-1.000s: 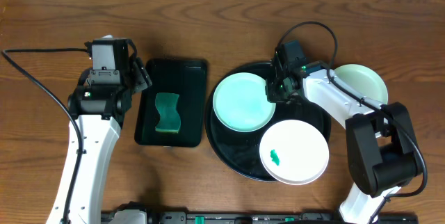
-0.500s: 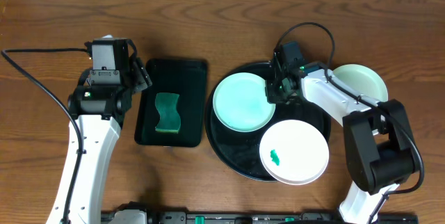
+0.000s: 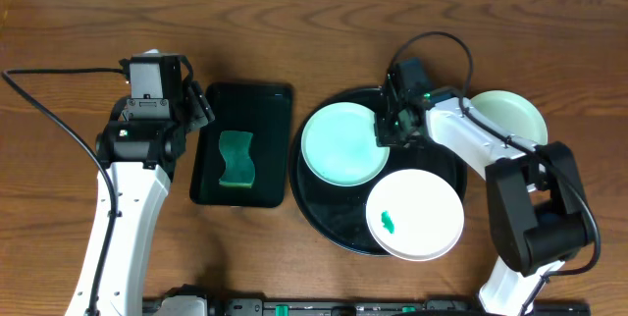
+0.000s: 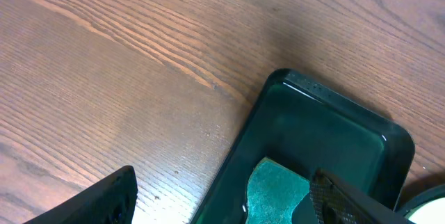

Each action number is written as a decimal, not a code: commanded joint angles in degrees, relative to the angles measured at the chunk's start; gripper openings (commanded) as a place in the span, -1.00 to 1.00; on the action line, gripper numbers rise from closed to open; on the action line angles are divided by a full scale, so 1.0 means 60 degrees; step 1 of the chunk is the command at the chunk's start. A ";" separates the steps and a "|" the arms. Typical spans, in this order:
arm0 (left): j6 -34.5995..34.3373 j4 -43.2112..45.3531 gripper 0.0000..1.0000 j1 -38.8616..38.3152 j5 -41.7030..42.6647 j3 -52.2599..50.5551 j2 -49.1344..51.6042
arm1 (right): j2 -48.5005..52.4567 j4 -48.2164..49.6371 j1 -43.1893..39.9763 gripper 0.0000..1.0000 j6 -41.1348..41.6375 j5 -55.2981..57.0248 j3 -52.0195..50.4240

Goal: Clean dirty plates on tray and stack at the side
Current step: 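Release the sponge and raise the left gripper to the left side, then lift the pale green plate off the tray with the right gripper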

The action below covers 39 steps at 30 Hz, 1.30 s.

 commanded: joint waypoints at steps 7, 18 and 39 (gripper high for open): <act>0.0018 -0.0018 0.59 0.0029 -0.0197 0.0149 0.0015 | -0.0969 -0.0404 -0.0514 -0.98 -0.0033 -0.0073 -0.0040; 0.0022 -0.0018 0.59 0.0029 -0.0197 0.0149 0.0015 | -0.1173 -0.0601 -0.0681 -0.98 -0.0127 -0.0987 -0.0040; 0.0018 -0.0018 0.60 0.0029 -0.0197 0.0149 0.0015 | -0.1315 -0.0965 -0.1752 -0.98 -0.0051 -0.1978 -0.0033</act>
